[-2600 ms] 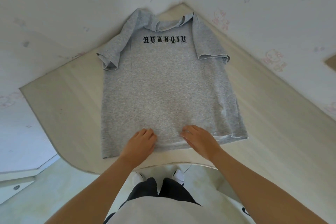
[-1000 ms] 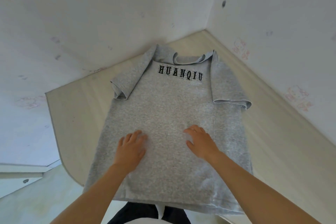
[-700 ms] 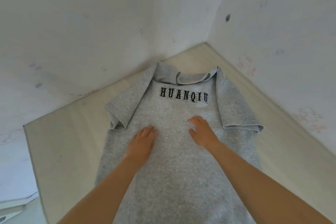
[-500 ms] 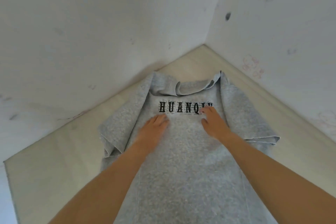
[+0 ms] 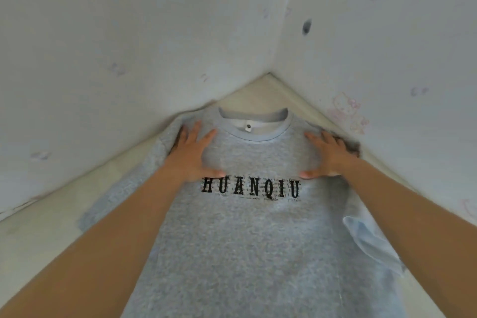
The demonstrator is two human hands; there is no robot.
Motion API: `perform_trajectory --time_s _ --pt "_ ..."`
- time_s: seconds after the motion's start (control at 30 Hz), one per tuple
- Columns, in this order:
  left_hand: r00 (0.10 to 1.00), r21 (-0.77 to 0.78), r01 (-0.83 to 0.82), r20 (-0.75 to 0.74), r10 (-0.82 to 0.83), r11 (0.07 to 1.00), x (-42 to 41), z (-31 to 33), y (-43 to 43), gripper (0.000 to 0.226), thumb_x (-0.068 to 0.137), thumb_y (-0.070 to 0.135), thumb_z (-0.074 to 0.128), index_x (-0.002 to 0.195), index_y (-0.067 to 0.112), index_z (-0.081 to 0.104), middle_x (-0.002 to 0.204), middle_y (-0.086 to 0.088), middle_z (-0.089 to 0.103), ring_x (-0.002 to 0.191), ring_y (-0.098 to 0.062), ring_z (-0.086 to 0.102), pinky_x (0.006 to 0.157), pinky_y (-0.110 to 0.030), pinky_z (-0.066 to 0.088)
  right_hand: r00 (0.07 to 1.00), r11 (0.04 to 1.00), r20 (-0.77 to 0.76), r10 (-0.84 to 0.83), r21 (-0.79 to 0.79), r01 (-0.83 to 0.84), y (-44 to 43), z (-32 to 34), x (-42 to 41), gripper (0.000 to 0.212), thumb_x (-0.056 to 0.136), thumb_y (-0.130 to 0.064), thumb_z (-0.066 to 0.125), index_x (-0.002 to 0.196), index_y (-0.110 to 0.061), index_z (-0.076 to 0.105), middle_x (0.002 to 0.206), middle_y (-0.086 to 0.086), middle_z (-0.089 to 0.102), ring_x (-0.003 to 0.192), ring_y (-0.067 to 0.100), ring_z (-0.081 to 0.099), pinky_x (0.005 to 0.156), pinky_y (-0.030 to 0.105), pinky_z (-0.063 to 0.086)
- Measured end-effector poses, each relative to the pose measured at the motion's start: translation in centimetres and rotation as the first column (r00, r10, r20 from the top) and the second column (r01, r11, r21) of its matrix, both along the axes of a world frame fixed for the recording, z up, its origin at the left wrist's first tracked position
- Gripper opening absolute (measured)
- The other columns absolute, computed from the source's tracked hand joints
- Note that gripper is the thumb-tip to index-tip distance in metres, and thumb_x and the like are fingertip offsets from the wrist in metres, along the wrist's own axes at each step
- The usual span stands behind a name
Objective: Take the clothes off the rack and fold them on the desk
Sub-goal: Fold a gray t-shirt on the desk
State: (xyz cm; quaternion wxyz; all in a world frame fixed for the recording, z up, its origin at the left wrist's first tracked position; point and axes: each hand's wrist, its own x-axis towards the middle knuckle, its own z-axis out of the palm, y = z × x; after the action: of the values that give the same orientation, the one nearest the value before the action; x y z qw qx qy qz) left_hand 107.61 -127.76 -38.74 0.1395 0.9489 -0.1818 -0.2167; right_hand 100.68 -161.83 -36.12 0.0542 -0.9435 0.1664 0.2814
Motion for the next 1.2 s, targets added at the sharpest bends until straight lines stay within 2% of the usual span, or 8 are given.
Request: perform_trajectory --time_s 0.07,0.17,0.33,0.57,0.77,0.97,1.1,1.2 --pt "1.0 0.098 -0.005 0.026 0.002 0.995 -0.1 0.1 -1.2 0.114 0.067 0.079 0.058 0.151 0.039 -0.008 0.156 -0.001 -0.029 0.143 -0.03 -0.025 0.117 -0.046 -0.008 0.996 0.997 -0.078 -0.033 -0.074 0.027 -1.1 0.9 0.2 0.13 0.058 -0.063 0.081 0.15 -0.043 -0.009 0.161 0.002 -0.016 0.145 0.042 -0.006 0.111 0.069 0.009" --pt "0.975 0.084 -0.074 0.214 0.055 0.994 -0.9 0.2 -1.5 0.083 0.088 0.062 0.05 0.154 0.026 0.014 0.162 -0.005 -0.003 0.148 -0.029 -0.007 0.119 -0.041 -0.004 0.999 0.992 -0.053 0.006 -0.128 -0.013 -0.2 1.8 1.0 0.117 0.064 -0.051 0.083 0.153 -0.029 0.011 0.16 0.01 0.007 0.145 0.04 0.01 0.112 0.063 0.019" --pt "0.824 -0.028 -0.209 0.533 0.191 0.978 -3.5 0.6 2.2 0.062 0.084 0.027 0.065 0.141 0.019 0.041 0.148 -0.007 0.036 0.136 -0.032 0.028 0.115 -0.045 0.018 0.947 0.976 0.305 0.101 0.154 -0.153 5.5 2.0 2.3 0.056 0.091 -0.025 0.063 0.142 -0.02 0.04 0.15 0.003 0.035 0.135 0.023 0.038 0.112 0.042 0.033" --pt "0.821 -0.074 -0.56 0.083 0.565 0.825 -5.9 1.5 11.3 0.094 0.068 0.059 0.076 0.142 0.018 0.035 0.139 -0.012 0.042 0.125 -0.035 0.042 0.101 -0.046 0.039 0.901 0.875 0.367 0.229 0.327 -0.356 15.6 3.2 4.8 0.038 0.097 -0.022 0.055 0.134 -0.022 0.048 0.148 -0.001 0.036 0.134 0.019 0.039 0.111 0.036 0.031" --pt "0.72 -0.26 -0.693 -0.283 0.633 0.672 -6.3 2.5 16.3 0.055 0.063 0.052 0.084 0.099 0.016 0.066 0.102 -0.001 0.067 0.096 -0.023 0.064 0.085 -0.037 0.052 0.903 0.866 0.336 0.267 0.328 -0.378 18.8 1.9 6.7 0.055 0.094 -0.012 0.056 0.144 -0.022 0.036 0.155 0.001 0.026 0.13 0.023 0.044 0.105 0.033 0.037" --pt "0.534 -0.479 -0.824 -0.475 0.7 0.304 -5.6 3.8 18.4 0.045 0.072 0.03 0.083 0.103 0.008 0.06 0.104 -0.011 0.066 0.086 -0.023 0.063 0.072 -0.033 0.052 0.872 0.864 0.32 0.371 0.225 -0.45 19.5 0.6 8.2 0.072 0.092 -0.003 0.054 0.151 -0.027 0.022 0.161 -0.001 0.006 0.145 0.028 0.021 0.11 0.04 0.036" --pt "0.644 -0.385 -0.756 -0.293 0.707 0.529 -5.9 4.8 20.2 0.052 0.058 0.03 0.092 0.1 0.014 0.064 0.098 0.001 0.065 0.083 -0.011 0.061 0.064 -0.025 0.047 0.821 0.86 0.431 0.373 0.172 -0.481 19.8 1.2 10.1 0.051 0.096 -0.002 0.041 0.144 -0.02 0.037 0.156 0.0 0.026 0.139 0.025 0.034 0.109 0.041 0.037" --pt "0.664 -0.381 -0.745 -0.351 0.66 0.548 -6.0 5.7 20.8 0.04 0.06 0.028 0.09 0.092 0.017 0.069 0.092 0.002 0.07 0.082 -0.014 0.066 0.064 -0.024 0.049 0.743 0.817 0.473 0.473 0.08 -0.571 20.7 1.2 11.3 0.04 0.101 -0.008 0.035 0.138 -0.019 0.047 0.145 0.003 0.045 0.131 0.024 0.042 0.103 0.043 0.041"
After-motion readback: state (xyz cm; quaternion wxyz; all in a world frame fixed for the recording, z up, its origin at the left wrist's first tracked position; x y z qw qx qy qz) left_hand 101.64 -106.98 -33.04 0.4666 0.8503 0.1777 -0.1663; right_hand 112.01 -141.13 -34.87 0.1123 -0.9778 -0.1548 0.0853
